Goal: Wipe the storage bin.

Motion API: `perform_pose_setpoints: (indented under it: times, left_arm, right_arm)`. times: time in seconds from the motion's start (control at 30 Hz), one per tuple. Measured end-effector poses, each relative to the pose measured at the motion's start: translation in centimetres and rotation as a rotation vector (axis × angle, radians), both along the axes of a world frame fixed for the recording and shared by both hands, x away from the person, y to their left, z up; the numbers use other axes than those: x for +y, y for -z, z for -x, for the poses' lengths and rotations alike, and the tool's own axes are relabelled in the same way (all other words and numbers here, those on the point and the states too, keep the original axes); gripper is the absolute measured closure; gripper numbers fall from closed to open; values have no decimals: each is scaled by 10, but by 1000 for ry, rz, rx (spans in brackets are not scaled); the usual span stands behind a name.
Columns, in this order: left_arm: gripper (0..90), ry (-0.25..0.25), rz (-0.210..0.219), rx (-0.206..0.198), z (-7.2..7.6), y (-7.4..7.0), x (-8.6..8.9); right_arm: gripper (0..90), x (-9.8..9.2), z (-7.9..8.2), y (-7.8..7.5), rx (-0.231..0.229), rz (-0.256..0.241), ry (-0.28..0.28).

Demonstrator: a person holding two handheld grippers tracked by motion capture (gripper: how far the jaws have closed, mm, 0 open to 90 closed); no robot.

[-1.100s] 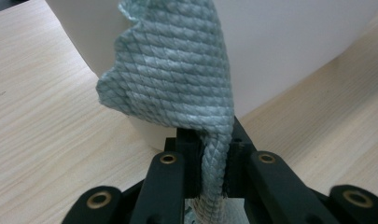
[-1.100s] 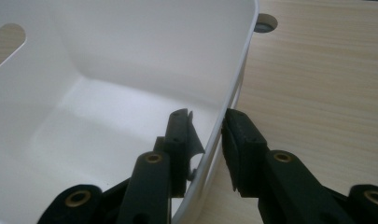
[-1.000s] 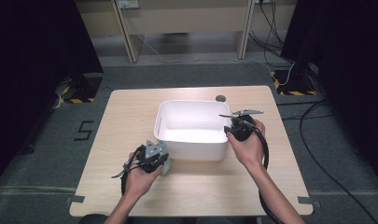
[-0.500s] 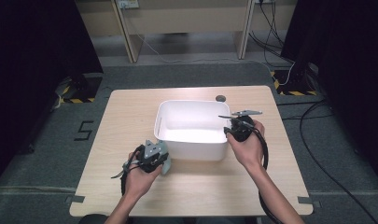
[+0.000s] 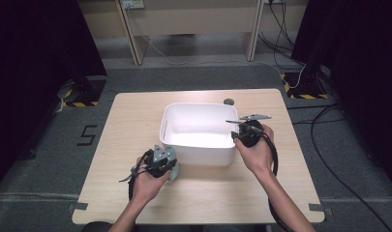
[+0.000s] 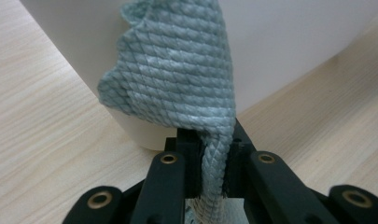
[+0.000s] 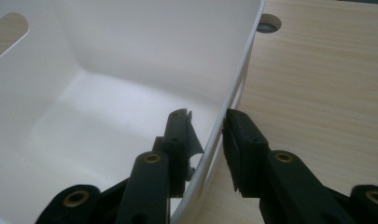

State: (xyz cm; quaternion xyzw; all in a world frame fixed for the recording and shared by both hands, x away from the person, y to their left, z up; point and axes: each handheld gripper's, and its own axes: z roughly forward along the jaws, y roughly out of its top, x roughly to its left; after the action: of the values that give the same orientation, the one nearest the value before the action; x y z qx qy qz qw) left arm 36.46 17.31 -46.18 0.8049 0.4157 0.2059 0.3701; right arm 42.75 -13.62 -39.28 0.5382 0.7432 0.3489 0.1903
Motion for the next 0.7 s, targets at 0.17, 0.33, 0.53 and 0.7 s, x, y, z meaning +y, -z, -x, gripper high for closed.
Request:
perform_pose_setpoints:
  times: [0.17, 0.33, 0.53, 0.7]
  left_arm:
    - [808, -13, -2, 15, -2, 4, 1]
    - [808, -17, 2, 29, -3, 10, 2]
    - [809, -28, -6, 34, -4, 15, 2]
    - [809, -29, -17, 34, -6, 16, 0]
  right_arm:
    - [711, 0, -1, 0, 3, -4, -3]
    - [711, 0, -1, 0, 8, -5, -3]
    - [712, 0, -1, 0, 8, -10, -5]
    - [712, 0, -1, 0, 3, -6, -6]
